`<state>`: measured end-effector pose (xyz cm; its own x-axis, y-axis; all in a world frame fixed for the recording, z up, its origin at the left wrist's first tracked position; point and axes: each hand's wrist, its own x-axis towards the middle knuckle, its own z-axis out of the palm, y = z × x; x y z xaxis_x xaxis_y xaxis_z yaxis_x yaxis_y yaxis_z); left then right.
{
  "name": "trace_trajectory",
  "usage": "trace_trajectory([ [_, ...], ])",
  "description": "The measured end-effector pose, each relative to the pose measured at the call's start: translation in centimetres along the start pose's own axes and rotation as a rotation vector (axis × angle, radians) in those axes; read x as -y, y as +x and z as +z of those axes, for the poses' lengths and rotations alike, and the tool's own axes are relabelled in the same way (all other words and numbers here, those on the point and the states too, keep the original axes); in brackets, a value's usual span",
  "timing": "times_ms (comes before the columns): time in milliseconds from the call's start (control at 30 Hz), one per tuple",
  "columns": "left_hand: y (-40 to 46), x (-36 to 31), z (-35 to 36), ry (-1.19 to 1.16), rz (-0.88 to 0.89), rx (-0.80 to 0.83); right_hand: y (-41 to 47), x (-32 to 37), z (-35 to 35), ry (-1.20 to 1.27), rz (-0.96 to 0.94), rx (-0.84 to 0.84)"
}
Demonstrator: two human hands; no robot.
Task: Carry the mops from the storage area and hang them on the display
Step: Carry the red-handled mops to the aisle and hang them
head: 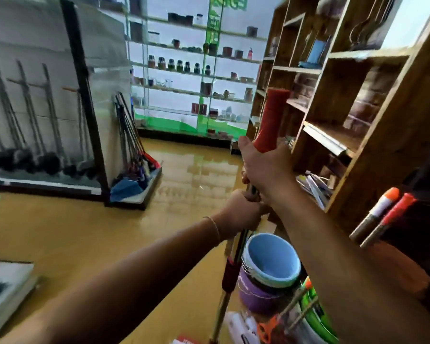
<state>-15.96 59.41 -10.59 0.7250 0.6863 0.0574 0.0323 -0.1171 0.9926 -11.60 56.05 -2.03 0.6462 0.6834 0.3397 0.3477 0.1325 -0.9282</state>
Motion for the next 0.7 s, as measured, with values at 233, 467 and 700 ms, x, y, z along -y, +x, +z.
trace_trajectory([
  [233, 2.1, -1.3, -10.0, 0.090, 0.066, -0.173, 3.7, 2.2, 9.1, 0.037, -0.107, 0.102],
  [467, 6.7, 0.6, -19.2, 0.099, 0.037, -0.328, 8.9, 1.1, 18.6, 0.112, -0.193, 0.241],
  [700, 14.6, 4.0, -28.2, 0.117, -0.031, -0.466, 17.1, -2.5, 28.6, 0.175, -0.165, 0.350],
])
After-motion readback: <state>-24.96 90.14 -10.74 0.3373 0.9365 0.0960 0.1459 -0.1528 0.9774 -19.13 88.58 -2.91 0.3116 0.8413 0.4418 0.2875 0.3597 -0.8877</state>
